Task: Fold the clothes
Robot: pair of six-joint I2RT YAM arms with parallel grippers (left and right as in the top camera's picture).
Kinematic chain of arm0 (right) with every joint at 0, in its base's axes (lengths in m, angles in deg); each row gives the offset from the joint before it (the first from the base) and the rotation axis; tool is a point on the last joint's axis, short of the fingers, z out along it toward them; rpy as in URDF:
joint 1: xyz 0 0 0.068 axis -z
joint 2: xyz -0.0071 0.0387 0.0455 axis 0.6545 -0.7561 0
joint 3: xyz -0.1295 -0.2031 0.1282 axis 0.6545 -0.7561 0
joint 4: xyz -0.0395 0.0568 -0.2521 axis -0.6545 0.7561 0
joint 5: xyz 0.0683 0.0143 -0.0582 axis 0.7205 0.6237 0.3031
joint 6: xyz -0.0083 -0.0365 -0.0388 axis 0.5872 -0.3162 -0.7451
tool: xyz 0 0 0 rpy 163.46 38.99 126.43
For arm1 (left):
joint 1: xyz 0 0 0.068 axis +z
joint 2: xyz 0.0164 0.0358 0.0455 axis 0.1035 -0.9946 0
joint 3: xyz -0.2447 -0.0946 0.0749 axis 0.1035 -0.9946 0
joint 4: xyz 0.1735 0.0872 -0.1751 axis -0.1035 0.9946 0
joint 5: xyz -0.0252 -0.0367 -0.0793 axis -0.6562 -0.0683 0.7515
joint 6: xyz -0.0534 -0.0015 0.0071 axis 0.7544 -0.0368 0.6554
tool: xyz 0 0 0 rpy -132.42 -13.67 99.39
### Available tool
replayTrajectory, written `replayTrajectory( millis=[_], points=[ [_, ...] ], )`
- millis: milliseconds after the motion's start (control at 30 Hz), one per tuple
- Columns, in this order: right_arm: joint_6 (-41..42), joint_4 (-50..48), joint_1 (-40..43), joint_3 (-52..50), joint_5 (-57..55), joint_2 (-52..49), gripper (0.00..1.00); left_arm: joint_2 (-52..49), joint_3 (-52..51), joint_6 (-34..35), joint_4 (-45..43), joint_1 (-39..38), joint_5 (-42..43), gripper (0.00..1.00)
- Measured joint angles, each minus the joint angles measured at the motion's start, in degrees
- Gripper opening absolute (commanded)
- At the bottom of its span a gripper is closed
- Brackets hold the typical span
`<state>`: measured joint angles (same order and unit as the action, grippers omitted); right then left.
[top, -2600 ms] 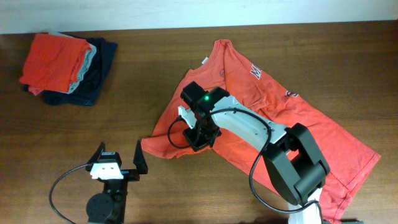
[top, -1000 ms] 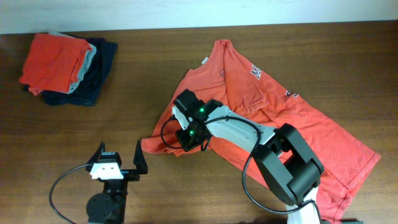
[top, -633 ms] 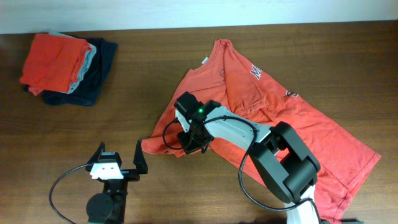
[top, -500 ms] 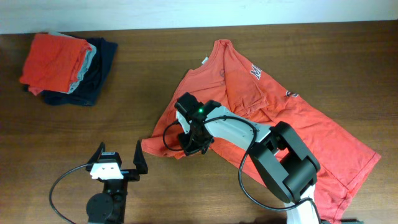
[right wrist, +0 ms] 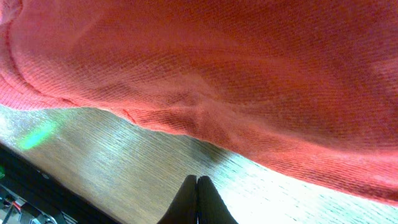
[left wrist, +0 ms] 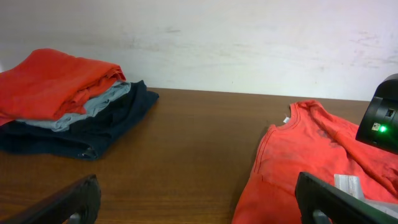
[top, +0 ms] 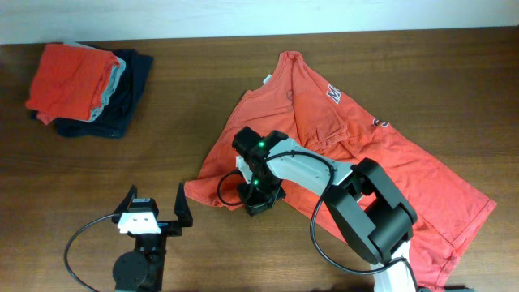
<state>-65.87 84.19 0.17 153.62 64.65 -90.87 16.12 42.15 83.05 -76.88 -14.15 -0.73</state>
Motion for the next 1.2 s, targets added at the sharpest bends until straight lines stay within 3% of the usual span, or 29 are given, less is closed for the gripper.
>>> replayTrajectory(
  millis=[667,1200],
  points=[
    [4.3,-13.0,-0.1,0.5,-4.2,-0.2,0.04,0.0,0.0,0.0,0.0,0.0,0.0,1.00],
    [7.5,-10.4,-0.1,0.2,-1.5,-0.9,0.10,0.0,0.0,0.0,0.0,0.0,0.0,0.99]
  ],
)
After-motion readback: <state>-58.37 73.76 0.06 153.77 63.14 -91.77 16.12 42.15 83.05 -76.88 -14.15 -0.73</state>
